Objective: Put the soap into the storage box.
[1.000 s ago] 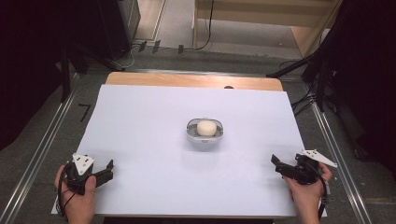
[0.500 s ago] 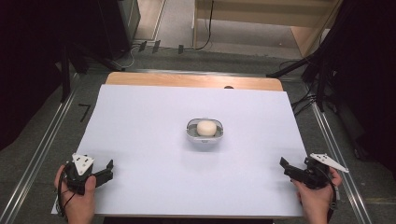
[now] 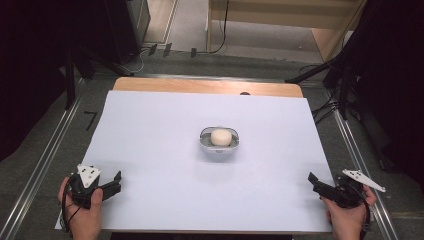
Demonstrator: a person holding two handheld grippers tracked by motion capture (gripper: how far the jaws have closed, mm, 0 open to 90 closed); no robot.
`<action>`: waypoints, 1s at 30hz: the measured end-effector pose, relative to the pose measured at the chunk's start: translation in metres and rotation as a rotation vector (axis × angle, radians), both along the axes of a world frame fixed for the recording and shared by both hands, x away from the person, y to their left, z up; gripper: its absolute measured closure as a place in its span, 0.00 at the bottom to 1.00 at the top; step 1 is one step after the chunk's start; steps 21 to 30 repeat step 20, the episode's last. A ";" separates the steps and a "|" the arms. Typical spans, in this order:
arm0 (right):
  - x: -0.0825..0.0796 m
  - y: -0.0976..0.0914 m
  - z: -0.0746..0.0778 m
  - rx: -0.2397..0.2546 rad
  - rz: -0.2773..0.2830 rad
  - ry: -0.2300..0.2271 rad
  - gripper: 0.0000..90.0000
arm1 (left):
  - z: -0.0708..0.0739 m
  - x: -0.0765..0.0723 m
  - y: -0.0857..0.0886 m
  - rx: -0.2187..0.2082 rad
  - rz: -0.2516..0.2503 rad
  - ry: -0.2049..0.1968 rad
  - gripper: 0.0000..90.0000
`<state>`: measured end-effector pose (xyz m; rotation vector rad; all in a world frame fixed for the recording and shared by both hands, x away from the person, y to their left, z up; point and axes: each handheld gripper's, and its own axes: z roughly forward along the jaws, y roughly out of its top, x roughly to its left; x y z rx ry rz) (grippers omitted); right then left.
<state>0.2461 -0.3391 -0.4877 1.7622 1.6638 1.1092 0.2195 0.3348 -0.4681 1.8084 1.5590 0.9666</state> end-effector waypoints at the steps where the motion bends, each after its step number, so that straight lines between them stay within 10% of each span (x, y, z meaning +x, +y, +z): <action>1: -0.001 -0.001 0.000 -0.001 0.004 -0.001 0.00 | 0.000 0.000 0.000 -0.001 0.000 0.000 0.16; 30: -0.016 -0.012 -0.004 0.023 -0.016 -0.006 0.00 | 0.000 0.000 0.000 0.006 -0.002 0.004 0.16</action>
